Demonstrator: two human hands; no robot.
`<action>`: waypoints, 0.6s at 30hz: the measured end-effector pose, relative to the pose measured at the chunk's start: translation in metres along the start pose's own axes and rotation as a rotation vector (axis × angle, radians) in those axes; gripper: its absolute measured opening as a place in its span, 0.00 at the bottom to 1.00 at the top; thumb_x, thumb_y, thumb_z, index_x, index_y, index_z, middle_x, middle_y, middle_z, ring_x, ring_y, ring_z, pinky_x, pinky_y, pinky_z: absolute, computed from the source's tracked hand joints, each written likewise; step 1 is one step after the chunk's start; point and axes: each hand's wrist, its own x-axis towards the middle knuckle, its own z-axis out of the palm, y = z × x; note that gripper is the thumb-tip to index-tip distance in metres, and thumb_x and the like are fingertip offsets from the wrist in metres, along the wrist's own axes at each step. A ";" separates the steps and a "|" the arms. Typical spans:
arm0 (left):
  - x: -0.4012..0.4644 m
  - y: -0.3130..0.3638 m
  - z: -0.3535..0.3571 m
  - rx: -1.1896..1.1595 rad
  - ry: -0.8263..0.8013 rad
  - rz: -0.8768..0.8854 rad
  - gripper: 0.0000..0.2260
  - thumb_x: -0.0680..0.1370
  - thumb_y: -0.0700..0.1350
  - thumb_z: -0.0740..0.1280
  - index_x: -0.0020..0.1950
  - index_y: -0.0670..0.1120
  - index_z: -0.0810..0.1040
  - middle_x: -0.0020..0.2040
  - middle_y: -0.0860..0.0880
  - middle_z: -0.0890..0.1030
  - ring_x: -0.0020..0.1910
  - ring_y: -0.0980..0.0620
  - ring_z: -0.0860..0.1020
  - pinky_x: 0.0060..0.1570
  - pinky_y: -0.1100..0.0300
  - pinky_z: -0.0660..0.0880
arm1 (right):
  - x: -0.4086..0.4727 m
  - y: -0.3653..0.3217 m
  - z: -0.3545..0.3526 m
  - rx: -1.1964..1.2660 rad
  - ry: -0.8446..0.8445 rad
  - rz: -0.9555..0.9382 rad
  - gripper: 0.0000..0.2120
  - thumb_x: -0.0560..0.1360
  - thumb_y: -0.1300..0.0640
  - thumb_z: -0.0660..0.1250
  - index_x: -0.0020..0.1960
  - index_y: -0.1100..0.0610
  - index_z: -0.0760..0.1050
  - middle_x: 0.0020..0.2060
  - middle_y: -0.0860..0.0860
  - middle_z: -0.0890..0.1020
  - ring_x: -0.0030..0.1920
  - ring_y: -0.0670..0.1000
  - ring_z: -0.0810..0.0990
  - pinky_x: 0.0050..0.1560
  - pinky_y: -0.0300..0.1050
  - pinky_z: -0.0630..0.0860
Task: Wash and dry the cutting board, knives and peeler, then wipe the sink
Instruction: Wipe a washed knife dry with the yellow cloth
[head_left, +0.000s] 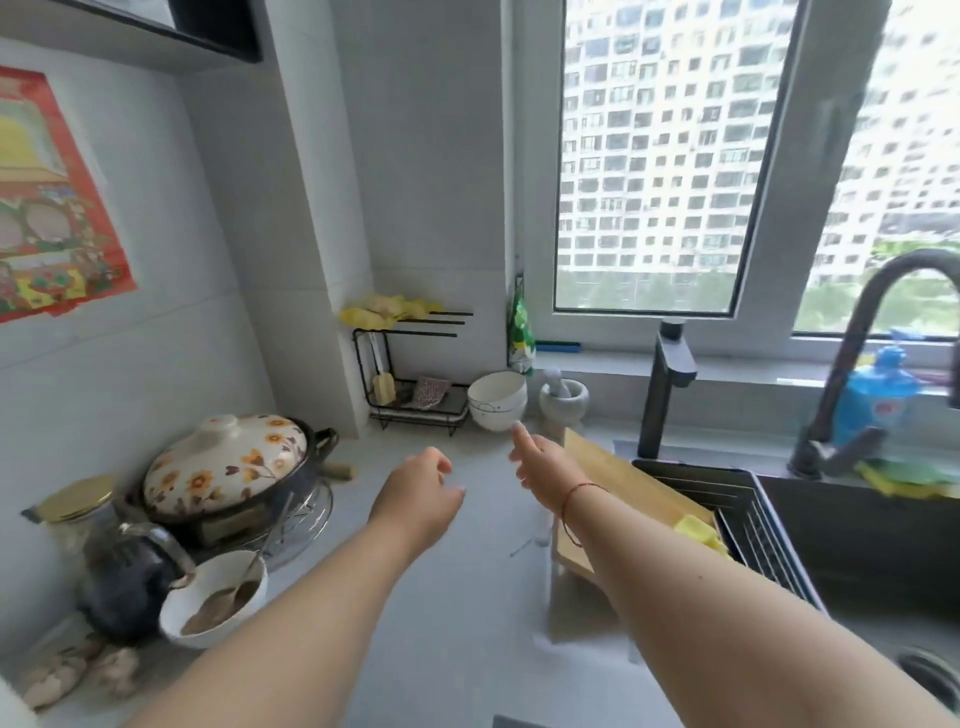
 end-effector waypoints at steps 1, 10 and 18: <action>0.004 0.010 0.011 -0.019 -0.032 0.009 0.11 0.76 0.49 0.67 0.57 0.47 0.74 0.54 0.50 0.77 0.52 0.49 0.76 0.50 0.59 0.72 | 0.002 0.016 -0.014 0.001 0.029 0.048 0.28 0.79 0.37 0.46 0.59 0.55 0.75 0.53 0.55 0.80 0.54 0.55 0.78 0.61 0.55 0.72; 0.043 0.093 0.123 -0.187 -0.358 0.003 0.09 0.76 0.49 0.68 0.52 0.49 0.72 0.50 0.49 0.77 0.49 0.47 0.80 0.49 0.51 0.79 | 0.017 0.157 -0.119 -0.278 0.211 0.434 0.22 0.78 0.45 0.58 0.67 0.56 0.70 0.59 0.55 0.77 0.57 0.56 0.76 0.55 0.48 0.75; 0.072 0.148 0.223 -0.194 -0.576 -0.051 0.10 0.76 0.50 0.67 0.54 0.48 0.72 0.53 0.46 0.78 0.49 0.47 0.79 0.50 0.51 0.79 | 0.022 0.250 -0.136 -0.591 -0.191 0.464 0.28 0.70 0.45 0.67 0.69 0.43 0.64 0.65 0.51 0.70 0.62 0.56 0.73 0.63 0.51 0.72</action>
